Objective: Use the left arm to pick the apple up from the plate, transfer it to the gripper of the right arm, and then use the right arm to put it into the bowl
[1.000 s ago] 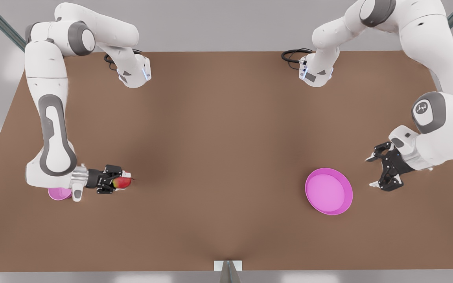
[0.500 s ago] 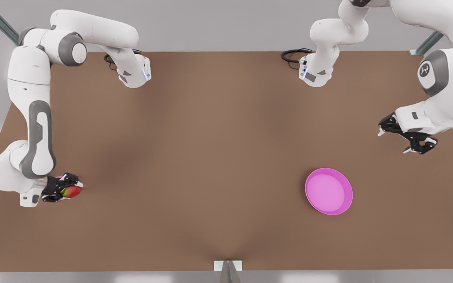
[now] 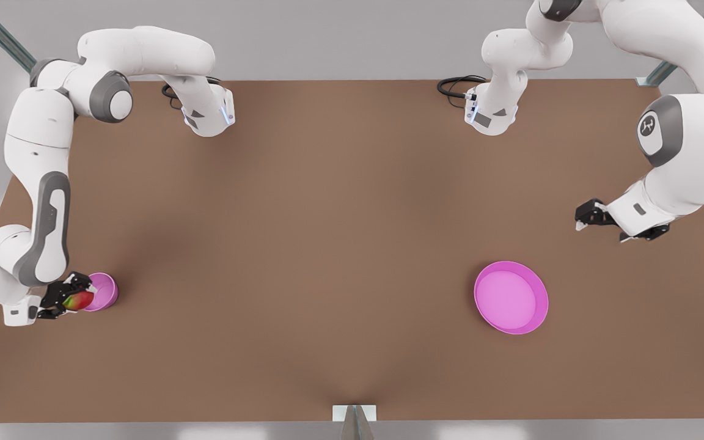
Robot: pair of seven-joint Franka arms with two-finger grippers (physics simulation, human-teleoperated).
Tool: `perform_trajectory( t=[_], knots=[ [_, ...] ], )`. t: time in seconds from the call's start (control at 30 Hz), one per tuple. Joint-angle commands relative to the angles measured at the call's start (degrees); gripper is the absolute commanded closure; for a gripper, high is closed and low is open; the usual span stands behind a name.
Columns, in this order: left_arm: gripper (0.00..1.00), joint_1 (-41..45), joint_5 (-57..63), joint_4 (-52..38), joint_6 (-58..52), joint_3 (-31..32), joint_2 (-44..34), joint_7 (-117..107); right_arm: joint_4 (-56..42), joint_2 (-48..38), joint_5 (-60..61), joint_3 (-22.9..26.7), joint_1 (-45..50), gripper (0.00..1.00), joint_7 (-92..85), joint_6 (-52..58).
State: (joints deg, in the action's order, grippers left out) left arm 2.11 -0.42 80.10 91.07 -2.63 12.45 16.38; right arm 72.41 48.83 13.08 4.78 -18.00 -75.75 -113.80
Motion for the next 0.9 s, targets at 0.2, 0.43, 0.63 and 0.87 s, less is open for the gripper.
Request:
perform_trajectory(
  t=[0.2, 0.43, 0.63, 0.87],
  knots=[
    [0.00, 0.00, -0.02, -0.03, -0.02, 0.00, -0.06, -21.04, 3.17, -1.11, -1.57, -0.30, 0.25, 0.07, -6.17, 3.41],
    [0.00, 0.09, -0.10, -0.03, -0.02, 0.00, -0.06, -21.04, 1.15, -17.97, -11.75, -0.83, 7.53, 0.00, 13.30, 8.14],
    [0.00, 0.18, 0.07, -0.12, 0.86, 0.00, 0.12, -20.69, 1.68, -32.31, -15.11, -12.95, 16.77, 0.00, 78.01, 28.37],
    [0.00, 0.88, 0.16, -2.50, 2.35, 0.09, 2.93, -20.69, 3.35, -34.68, -16.16, -15.23, 10.01, 0.00, 81.90, 29.16]
  ],
)
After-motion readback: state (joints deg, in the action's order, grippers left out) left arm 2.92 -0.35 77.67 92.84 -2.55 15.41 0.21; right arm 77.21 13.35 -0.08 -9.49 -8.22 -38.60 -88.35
